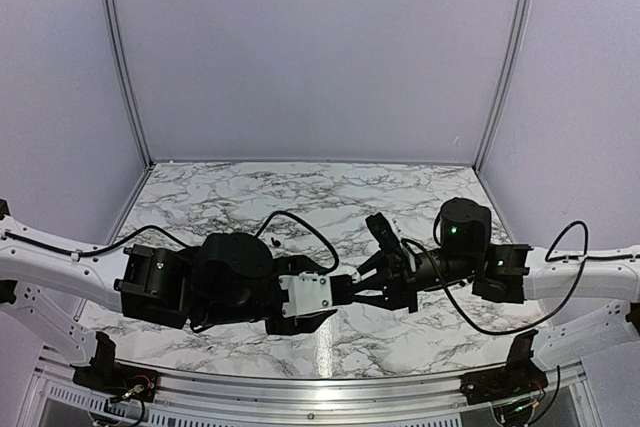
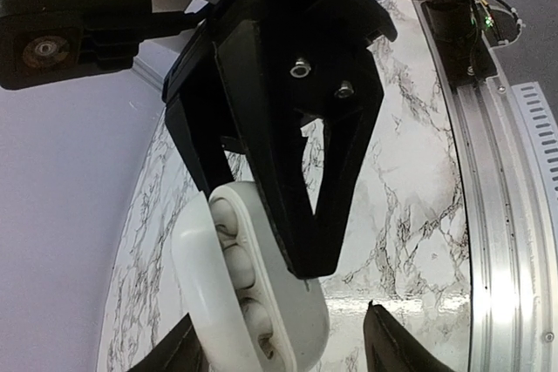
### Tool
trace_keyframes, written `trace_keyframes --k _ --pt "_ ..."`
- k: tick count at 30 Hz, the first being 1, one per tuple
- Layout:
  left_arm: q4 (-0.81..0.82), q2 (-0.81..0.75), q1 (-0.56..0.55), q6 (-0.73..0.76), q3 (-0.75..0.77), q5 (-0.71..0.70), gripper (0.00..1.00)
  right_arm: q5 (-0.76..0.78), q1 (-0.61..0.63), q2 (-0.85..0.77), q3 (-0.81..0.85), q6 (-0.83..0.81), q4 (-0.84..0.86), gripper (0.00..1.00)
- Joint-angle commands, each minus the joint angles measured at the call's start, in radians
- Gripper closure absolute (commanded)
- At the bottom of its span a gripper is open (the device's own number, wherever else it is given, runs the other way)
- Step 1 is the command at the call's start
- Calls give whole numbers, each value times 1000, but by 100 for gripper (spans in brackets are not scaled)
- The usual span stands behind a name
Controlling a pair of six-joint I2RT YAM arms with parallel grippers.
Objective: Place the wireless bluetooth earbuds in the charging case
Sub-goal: Close the charging case with the earbuds inside.
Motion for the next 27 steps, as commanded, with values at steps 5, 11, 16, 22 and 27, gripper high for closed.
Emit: trace_keyframes --k 5,11,16,22,27 --pt "5 6 -20 38 22 -44 50 26 -12 23 35 94 94 100" --pt "12 -12 -24 65 3 -25 64 20 -12 24 29 122 112 100" --pt "10 -27 -24 42 -12 -22 51 22 -13 22 24 107 108 100" --pt "85 -113 5 -53 -82 -51 19 61 -28 -12 9 100 92 100" --pt "257 -249 124 -247 -221 -13 1 172 -106 17 -5 118 70 100"
